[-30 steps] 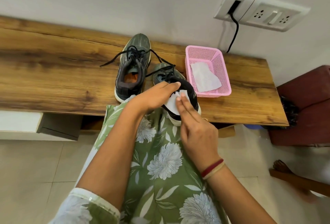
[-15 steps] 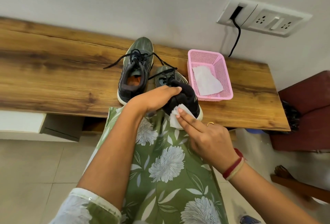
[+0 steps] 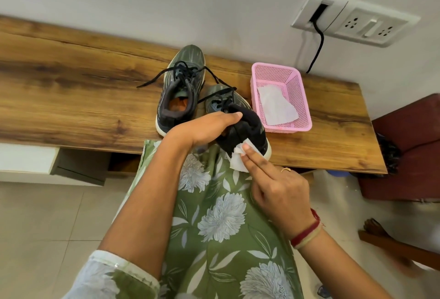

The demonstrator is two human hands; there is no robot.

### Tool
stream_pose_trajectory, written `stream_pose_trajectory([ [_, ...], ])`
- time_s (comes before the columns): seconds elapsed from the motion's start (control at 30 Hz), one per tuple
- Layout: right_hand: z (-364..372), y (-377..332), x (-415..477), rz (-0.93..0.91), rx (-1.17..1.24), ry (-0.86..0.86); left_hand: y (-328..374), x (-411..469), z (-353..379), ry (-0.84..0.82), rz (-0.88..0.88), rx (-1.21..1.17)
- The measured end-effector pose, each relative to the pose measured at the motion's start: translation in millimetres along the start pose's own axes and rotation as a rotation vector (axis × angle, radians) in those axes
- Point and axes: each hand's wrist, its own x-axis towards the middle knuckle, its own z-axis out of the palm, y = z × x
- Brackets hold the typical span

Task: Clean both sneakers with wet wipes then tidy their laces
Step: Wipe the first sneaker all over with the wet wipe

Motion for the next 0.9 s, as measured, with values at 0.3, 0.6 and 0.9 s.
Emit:
stream_pose_trajectory([
  [0.3,9,-14,32,0.201,0.109,0.029,0,-1,1,0.006,0.051,-0.031],
  [0.6,6,-17,5,0.251,0.053,0.016,4,2,7,0.011,0.029,-0.031],
  [0.9,4,-19,5,0.237,0.052,-0.048,7,2,4,0.0,0.018,-0.026],
])
